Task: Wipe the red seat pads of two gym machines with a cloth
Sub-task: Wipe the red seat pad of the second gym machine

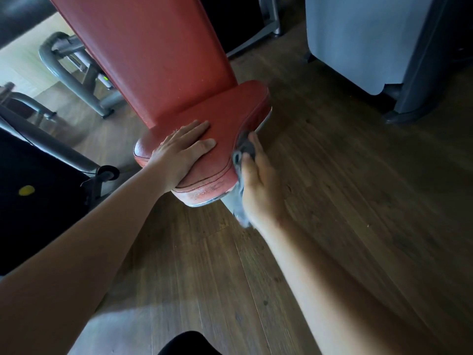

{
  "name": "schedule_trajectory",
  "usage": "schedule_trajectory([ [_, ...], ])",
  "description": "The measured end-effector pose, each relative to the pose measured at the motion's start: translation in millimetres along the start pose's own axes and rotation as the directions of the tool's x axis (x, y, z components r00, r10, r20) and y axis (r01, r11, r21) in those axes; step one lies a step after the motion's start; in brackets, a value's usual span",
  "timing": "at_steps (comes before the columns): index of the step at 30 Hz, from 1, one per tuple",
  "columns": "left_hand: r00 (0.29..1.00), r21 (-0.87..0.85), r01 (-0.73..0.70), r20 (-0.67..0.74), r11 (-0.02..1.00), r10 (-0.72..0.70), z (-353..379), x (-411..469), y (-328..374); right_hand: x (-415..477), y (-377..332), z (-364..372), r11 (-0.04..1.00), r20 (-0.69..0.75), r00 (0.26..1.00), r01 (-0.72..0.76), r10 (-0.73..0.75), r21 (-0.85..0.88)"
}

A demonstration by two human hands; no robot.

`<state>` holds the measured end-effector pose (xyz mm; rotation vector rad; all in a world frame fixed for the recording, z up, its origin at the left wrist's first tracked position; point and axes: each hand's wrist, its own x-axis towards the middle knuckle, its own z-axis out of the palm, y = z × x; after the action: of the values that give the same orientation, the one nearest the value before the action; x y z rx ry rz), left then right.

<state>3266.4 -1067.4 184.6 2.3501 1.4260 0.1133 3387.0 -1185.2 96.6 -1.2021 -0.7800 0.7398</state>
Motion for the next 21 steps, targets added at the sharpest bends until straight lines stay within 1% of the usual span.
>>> schedule_trajectory([
  [2, 1.0, 0.001, 0.002, -0.004, 1.0, -0.002, 1, 0, 0, 26, -3, -7, 0.998, -0.014, 1.0, -0.028, 0.027, -0.062],
  [3, 1.0, 0.003, 0.003, -0.005, 1.0, -0.003, 1, 0, 1, 27, -4, -7, 0.998, -0.02, 0.999, -0.027, 0.026, -0.057],
  [5, 1.0, 0.008, 0.002, -0.008, 1.0, -0.002, 2, 0, 0, 3, -6, -1, 1.0, -0.015, 1.0, -0.024, 0.024, 0.019],
  [7, 1.0, 0.023, 0.001, -0.004, 1.0, 0.0, 1, 0, 0, -31, -6, 5, 0.997, 0.003, 1.0, 0.013, -0.013, 0.073],
  [9, 1.0, 0.018, 0.0, -0.001, 1.0, 0.0, 1, 1, -1, -32, -2, 4, 0.997, 0.016, 0.999, 0.03, -0.031, 0.068],
  [13, 1.0, -0.013, -0.004, -0.017, 1.0, 0.004, 1, 0, 0, 17, -6, -1, 1.0, -0.031, 0.999, -0.028, 0.028, -0.01],
  [16, 1.0, -0.003, -0.005, -0.018, 1.0, 0.005, 2, 0, 0, -3, -9, 5, 0.999, -0.042, 0.998, -0.036, 0.036, 0.007],
  [18, 1.0, 0.019, -0.011, -0.011, 1.0, 0.011, 1, 1, 0, -28, -8, 7, 1.0, -0.049, 0.999, -0.003, 0.004, 0.027],
  [20, 1.0, 0.031, -0.017, -0.022, 0.999, 0.018, -2, -3, -2, -30, -8, 5, 1.0, -0.017, 0.999, 0.028, -0.028, -0.001],
  [21, 1.0, 0.036, -0.017, -0.013, 0.999, 0.017, 0, 0, -2, -21, -5, 2, 0.999, -0.014, 1.0, 0.019, -0.019, -0.039],
])
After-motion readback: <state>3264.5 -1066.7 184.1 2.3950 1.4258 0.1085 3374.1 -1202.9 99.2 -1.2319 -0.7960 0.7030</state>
